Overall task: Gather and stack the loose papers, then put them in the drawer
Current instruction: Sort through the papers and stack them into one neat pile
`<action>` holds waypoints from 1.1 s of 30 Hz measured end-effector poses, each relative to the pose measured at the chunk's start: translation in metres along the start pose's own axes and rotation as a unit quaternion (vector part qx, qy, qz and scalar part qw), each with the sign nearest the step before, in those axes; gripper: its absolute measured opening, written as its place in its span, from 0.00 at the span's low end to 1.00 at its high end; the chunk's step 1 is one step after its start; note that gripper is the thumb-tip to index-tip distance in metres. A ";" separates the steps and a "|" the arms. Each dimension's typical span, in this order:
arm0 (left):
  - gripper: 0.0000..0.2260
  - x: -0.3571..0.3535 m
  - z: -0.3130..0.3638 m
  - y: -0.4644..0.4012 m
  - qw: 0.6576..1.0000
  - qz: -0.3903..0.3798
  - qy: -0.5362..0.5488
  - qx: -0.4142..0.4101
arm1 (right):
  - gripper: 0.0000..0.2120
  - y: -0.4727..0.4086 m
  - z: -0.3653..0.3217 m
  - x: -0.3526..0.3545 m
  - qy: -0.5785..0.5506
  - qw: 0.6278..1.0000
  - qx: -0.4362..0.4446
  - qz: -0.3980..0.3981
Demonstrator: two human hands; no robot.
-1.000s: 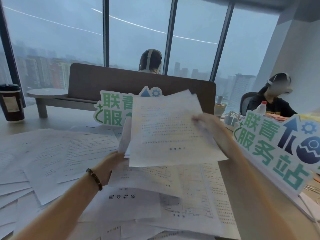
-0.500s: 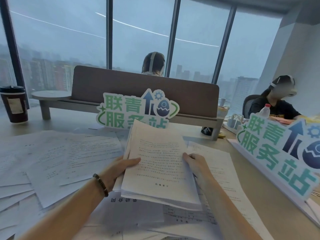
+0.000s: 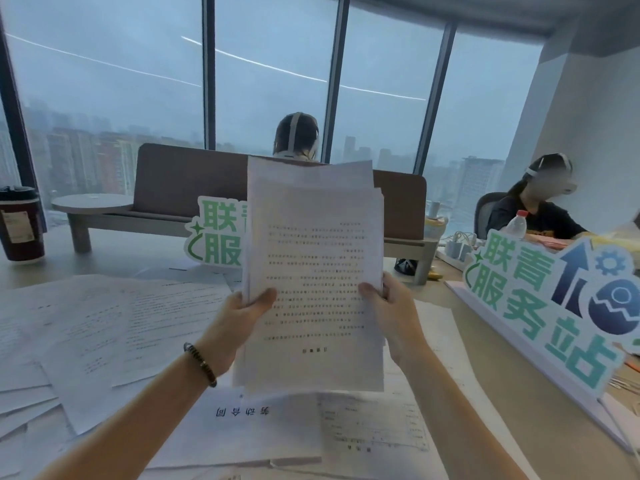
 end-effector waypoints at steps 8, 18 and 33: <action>0.22 -0.005 0.009 0.007 0.998 0.014 0.023 -0.056 | 0.06 0.007 -0.002 -0.014 -0.051 0.998 0.047 0.001; 0.27 0.001 -0.021 0.007 0.998 0.029 -0.003 -0.055 | 0.15 0.012 0.028 -0.029 -0.046 0.998 0.040 -0.016; 0.10 0.019 -0.047 -0.009 0.993 0.015 -0.070 0.094 | 0.28 0.002 0.063 0.029 0.547 0.822 -0.157 -0.026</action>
Point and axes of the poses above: each hand's wrist, its own y-axis away from the middle knuckle, its own x-axis out of the back of the hand, z = x × y, the point moved 5 cm from there along -y, towards the middle knuckle, and after that the axes turned 1 degree about -x, right-handed, at the moved point
